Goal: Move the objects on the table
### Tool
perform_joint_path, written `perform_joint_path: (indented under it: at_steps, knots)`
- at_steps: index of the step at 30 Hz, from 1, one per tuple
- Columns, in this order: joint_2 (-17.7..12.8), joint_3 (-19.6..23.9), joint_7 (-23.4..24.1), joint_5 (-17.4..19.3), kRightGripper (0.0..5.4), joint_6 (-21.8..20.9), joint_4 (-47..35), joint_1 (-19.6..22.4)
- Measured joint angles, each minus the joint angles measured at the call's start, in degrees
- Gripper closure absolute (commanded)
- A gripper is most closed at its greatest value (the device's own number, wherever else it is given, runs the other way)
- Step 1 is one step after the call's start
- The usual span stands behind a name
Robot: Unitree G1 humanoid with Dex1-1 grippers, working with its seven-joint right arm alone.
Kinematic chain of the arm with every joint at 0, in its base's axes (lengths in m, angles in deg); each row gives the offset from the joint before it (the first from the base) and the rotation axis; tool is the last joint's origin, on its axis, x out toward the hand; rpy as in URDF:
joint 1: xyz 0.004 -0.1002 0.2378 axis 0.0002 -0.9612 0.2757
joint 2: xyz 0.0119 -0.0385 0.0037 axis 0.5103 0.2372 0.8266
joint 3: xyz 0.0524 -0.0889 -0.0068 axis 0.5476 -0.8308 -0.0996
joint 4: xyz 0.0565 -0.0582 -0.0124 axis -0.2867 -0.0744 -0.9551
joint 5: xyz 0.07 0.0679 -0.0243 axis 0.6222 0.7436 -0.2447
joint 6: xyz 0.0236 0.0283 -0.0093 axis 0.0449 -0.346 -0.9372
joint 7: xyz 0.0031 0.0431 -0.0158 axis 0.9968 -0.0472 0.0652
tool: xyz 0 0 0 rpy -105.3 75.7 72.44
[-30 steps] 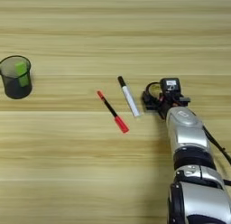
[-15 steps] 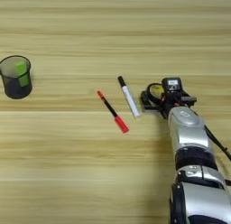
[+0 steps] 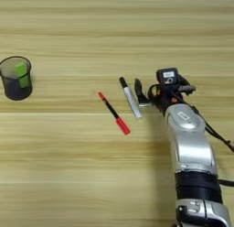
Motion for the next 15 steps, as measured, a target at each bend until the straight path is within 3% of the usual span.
perform_joint_path:
  at_steps: [6, 15]
  knots:
    - [1.28, -1.0, -0.69, 0.52, 0.03, 3.24, -3.94, -3.14]
    - [2.25, -3.06, -1.97, 0.52, 0.03, 4.39, -4.72, -4.77]
